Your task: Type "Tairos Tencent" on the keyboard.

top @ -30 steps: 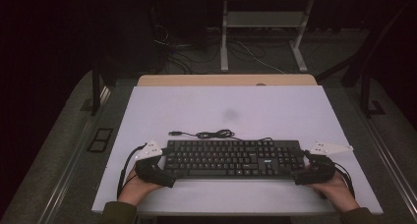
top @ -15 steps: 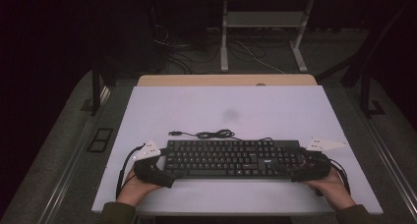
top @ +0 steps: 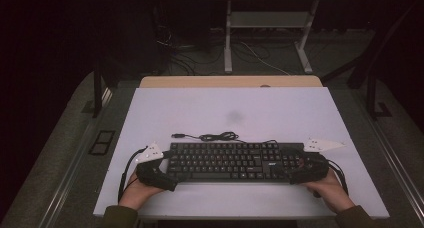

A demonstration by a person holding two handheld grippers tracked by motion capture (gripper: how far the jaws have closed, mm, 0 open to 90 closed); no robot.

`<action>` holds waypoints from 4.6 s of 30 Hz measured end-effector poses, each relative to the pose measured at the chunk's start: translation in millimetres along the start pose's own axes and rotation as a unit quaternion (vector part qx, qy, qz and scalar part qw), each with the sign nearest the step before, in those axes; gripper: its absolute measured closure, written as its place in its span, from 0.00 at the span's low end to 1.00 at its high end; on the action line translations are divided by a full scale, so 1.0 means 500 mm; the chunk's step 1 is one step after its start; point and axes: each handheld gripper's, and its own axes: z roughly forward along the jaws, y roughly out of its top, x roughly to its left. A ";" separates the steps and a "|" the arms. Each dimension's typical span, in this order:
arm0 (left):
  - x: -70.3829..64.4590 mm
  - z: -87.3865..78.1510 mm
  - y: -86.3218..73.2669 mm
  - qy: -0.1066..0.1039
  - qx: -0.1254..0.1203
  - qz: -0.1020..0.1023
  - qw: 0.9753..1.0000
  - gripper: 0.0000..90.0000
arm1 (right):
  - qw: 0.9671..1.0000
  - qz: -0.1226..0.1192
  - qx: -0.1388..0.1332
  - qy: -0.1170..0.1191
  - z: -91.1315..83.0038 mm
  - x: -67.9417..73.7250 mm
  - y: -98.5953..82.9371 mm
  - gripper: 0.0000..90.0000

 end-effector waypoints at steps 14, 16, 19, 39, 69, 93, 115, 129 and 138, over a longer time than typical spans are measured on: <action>-0.004 -0.001 -0.001 0.003 0.003 0.002 1.000 0.00 | 1.000 0.000 0.001 0.011 0.019 0.008 0.019 0.13; -0.004 -0.001 -0.001 0.004 0.005 0.003 1.000 0.00 | 1.000 -0.004 0.001 0.009 0.024 0.010 0.022 0.13; -0.004 -0.002 -0.001 0.006 0.003 0.002 1.000 0.00 | 1.000 -0.004 0.001 0.010 0.029 0.012 0.027 0.13; -0.005 -0.003 -0.001 0.008 0.005 0.003 1.000 0.00 | 1.000 -0.010 0.007 0.025 0.066 0.026 0.047 0.16; -0.006 -0.003 0.000 0.007 0.004 0.004 1.000 0.00 | 0.997 -0.037 0.048 0.051 0.120 0.043 0.055 0.59; -0.007 -0.002 -0.001 0.005 0.005 0.005 1.000 0.00 | 0.991 -0.054 0.117 0.048 0.137 0.040 0.041 0.99; -0.008 -0.002 0.004 0.008 0.006 0.008 1.000 0.00 | 0.987 -0.062 0.142 0.041 0.149 0.041 0.031 0.99; -0.008 0.022 0.025 0.012 0.003 0.012 1.000 0.00 | 0.987 -0.063 0.142 0.041 0.149 0.041 0.031 0.99; -0.002 0.032 0.039 0.011 0.000 0.010 1.000 0.05 | 0.987 -0.064 0.142 0.040 0.149 0.042 0.031 0.99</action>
